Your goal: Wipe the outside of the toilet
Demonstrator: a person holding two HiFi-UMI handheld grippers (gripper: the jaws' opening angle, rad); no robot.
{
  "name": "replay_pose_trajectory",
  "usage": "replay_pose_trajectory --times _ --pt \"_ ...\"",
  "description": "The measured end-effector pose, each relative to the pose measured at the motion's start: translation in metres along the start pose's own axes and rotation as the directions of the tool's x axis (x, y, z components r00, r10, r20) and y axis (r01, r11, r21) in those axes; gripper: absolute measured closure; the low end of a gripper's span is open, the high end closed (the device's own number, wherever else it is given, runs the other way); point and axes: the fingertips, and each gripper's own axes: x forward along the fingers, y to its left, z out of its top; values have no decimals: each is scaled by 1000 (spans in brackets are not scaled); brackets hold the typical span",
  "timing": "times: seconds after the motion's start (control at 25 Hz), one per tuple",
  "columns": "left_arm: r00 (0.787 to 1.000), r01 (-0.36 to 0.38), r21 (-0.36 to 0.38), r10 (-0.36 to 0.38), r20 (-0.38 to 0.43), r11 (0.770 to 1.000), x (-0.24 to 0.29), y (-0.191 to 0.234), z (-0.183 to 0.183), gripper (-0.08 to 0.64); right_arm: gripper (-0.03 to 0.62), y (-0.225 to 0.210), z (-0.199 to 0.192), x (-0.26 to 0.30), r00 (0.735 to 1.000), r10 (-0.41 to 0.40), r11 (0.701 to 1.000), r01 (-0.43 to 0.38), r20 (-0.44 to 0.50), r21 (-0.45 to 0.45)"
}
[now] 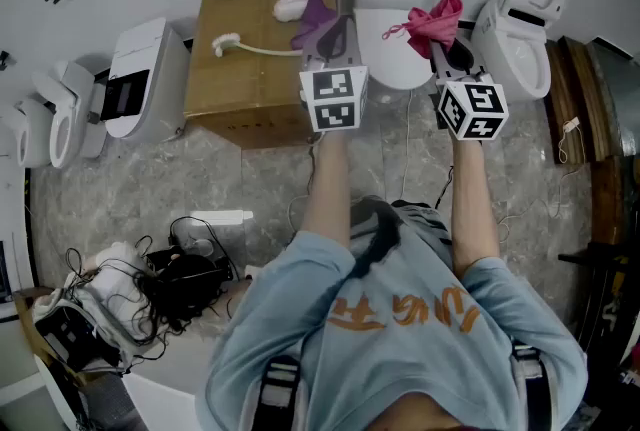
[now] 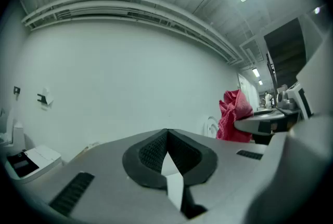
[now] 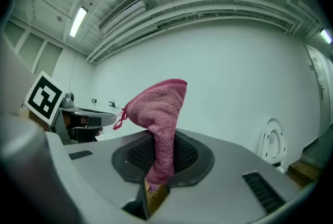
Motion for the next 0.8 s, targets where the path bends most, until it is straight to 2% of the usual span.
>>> replay_pose_trajectory --times 0.2,0.44,0.64,0.8 --pt "1000 -9 -22 9 -8 1000 4 9 -4 540 526 1 1 4 1000 -1 1000 1 7 5" --pt "1000 -21 -49 21 -6 999 7 24 -4 540 526 -12 -3 8 998 -55 998 56 -20 42" --pt "999 -50 -78 50 -3 996 10 36 -5 540 526 -11 -6 11 999 -43 998 44 -29 35" --pt "999 -38 -80 38 -7 996 10 30 -12 540 526 -15 -17 4 998 -51 998 53 -44 36"
